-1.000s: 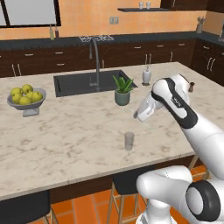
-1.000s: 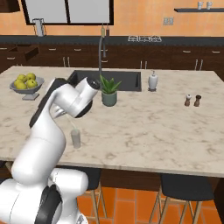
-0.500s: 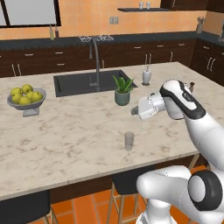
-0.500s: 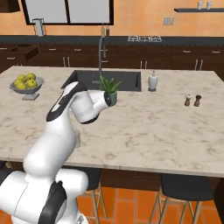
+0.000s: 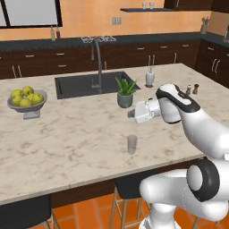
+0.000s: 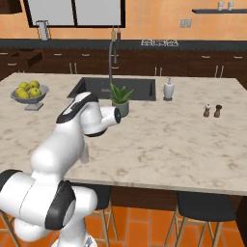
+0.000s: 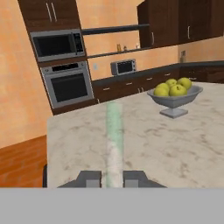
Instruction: Take a straw from the drawer in front and place it inside the glass cup on the dining counter.
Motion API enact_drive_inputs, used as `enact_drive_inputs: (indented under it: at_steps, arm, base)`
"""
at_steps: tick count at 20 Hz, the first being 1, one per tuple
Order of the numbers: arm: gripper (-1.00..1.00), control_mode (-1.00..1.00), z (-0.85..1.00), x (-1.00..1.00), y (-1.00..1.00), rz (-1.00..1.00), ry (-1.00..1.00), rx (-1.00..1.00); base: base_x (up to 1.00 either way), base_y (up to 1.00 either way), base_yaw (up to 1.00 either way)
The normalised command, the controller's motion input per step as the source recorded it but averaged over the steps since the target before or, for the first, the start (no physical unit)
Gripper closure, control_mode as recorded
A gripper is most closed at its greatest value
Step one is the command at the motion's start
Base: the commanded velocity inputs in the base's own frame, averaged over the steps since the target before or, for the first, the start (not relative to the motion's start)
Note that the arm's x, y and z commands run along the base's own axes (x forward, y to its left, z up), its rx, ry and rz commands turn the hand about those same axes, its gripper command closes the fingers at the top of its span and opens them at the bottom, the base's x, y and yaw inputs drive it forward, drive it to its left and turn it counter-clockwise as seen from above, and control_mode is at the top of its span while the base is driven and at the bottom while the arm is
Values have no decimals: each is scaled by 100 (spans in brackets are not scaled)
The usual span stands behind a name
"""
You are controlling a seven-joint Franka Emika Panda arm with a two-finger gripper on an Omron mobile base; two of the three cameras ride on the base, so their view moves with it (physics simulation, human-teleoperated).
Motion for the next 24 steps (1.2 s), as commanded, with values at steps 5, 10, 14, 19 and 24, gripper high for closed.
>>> enact_drive_inputs:
  at_steps: [5,10,14,19,24]
  arm:
    - [100,-100,-23,25,0,0,3,1]
    - [100,-100,-37,42,0,0,8,9]
    - [100,-100,-35,50,0,0,4,6]
    - [100,-100,-28,48,0,0,0,1]
    - [100,-100,-14,12,-1,0,-1,0]
  base:
    - [0,0,0]
    - [0,0,0]
    - [0,0,0]
    - [0,0,0]
    - [0,0,0]
